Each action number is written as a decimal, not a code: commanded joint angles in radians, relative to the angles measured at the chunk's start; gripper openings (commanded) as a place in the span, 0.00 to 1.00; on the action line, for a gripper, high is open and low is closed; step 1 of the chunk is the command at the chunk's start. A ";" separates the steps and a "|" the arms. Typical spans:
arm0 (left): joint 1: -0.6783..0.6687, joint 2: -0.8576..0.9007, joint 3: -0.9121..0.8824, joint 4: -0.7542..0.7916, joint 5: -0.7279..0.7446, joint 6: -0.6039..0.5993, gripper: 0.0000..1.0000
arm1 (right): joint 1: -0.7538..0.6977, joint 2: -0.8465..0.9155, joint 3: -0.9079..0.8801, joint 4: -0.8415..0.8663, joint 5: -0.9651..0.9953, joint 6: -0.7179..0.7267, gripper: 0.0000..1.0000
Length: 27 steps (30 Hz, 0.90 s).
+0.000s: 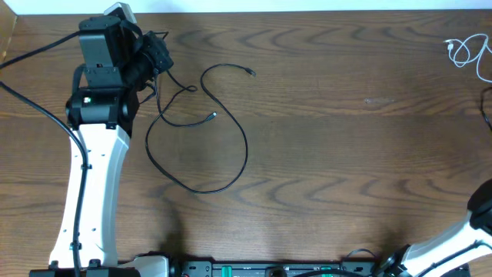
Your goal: Untangle cables
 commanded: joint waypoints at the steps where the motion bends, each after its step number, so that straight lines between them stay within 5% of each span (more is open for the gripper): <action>1: -0.006 0.014 0.016 0.017 -0.006 0.009 0.07 | -0.014 0.061 0.002 -0.038 0.027 0.007 0.48; 4: -0.006 0.021 0.016 0.018 -0.006 0.009 0.07 | -0.011 0.087 0.002 -0.083 0.019 0.007 0.81; 7: -0.006 0.025 0.016 0.018 -0.006 0.009 0.07 | -0.006 0.080 0.002 -0.109 -0.008 0.006 0.99; 14: -0.006 0.029 0.016 0.018 -0.006 0.009 0.07 | 0.036 -0.042 0.002 -0.210 -0.177 0.006 0.99; 21: -0.060 0.047 0.016 0.021 -0.006 0.009 0.07 | 0.164 -0.093 0.000 -0.370 -0.567 0.006 0.99; 27: -0.231 0.102 0.016 0.036 -0.005 0.002 0.07 | 0.338 -0.082 -0.003 -0.416 -0.553 -0.024 0.99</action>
